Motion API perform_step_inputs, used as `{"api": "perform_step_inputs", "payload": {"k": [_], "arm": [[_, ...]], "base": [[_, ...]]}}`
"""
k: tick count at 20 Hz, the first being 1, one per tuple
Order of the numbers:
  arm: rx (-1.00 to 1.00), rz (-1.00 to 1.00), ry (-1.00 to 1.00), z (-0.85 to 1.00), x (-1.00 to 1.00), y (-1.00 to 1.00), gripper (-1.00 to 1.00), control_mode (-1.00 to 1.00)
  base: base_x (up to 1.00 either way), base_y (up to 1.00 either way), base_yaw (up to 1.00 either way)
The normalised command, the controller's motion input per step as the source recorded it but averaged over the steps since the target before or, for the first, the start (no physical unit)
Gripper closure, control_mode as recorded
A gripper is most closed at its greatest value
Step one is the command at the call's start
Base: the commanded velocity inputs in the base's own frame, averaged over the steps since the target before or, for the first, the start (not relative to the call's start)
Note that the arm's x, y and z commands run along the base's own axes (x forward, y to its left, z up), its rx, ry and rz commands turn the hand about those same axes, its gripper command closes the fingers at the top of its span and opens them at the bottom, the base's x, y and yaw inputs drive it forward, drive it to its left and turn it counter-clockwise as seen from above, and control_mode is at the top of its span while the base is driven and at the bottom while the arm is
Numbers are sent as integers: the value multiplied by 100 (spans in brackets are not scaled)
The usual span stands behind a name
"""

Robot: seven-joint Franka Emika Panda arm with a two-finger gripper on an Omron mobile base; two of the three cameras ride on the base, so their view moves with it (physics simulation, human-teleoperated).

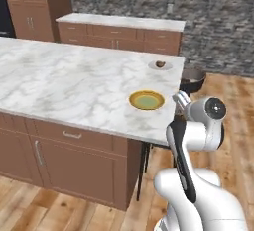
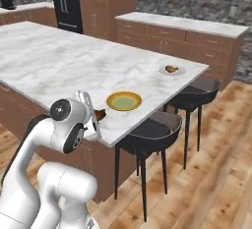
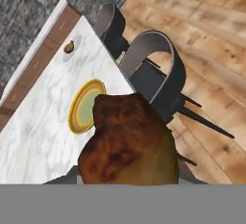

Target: Take the chicken drumsticks from the pan and place one on each plate on the dining counter.

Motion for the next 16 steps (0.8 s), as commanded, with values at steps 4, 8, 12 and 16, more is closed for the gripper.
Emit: {"api": "perform_step_inputs", "payload": {"k": [4,8,12,16], "arm": [[0,0,0,0,0,0,100,100],[0,0,0,0,0,0,100,100],[0,0,0,0,0,0,100,100],[0,0,0,0,0,0,100,100]], "base": [[15,-78,68],[-2,-91,66],[7,-99,58],[33,-99,49]]}}
